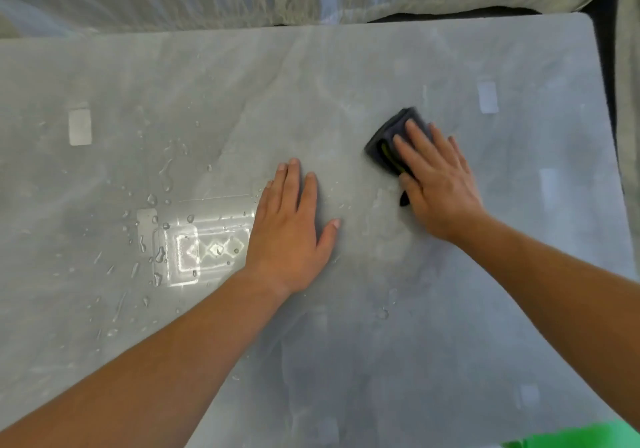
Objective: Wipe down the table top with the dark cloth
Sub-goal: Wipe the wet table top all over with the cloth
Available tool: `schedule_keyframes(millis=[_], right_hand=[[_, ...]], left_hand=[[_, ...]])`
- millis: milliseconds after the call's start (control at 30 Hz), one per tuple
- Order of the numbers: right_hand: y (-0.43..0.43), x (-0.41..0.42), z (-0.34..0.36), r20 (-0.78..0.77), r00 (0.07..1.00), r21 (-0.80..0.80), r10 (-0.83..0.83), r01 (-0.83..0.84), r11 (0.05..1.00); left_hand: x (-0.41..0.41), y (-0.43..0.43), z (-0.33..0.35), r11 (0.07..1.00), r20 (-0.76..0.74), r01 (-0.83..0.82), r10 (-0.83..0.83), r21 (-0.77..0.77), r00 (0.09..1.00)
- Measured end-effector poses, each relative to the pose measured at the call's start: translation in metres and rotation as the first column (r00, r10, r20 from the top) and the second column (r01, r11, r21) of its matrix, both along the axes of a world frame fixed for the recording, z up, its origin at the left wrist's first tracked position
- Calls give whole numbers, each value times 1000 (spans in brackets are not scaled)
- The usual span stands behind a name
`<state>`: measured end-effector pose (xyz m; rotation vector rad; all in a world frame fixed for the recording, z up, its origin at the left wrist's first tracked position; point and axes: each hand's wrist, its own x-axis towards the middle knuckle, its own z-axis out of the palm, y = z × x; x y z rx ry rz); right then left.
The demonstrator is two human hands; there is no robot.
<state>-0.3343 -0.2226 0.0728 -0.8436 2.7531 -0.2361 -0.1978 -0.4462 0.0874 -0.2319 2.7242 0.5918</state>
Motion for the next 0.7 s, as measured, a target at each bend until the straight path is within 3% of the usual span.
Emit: schedule_keyframes(millis=[67,133,233,333,400,500,567,700], right_hand=[[-14,8,-1,20,980,-27,-198,198,980],[-25,40,0,9,971,-45,-237,238,970],[-13,97,0,7,999,-23,-36,37,999],[9,103,0,19,994,8,111,-112,994],[6,84,0,4,1000,21,-11,11,1000],[-19,60,1,28,933,-21,-359,360,933],[-35,64,1,26,898,-26,-440,440,897],[-28,127,5,4,967,-15,-255,255,967]], left_hand=[[0,-2,2,999,-12,-17,18,44,1000],[4,-3,4,998,-46,-14,17,63,999],[15,-3,6,998,-85,36,-31,52,996],[31,-2,10,997,-82,61,-57,52,995],[41,-1,11,997,-71,59,-55,45,996],[56,4,8,996,-40,81,-79,42,996],[62,9,5,995,-42,95,-93,37,995],[65,13,2,996,-51,88,-87,17,995]])
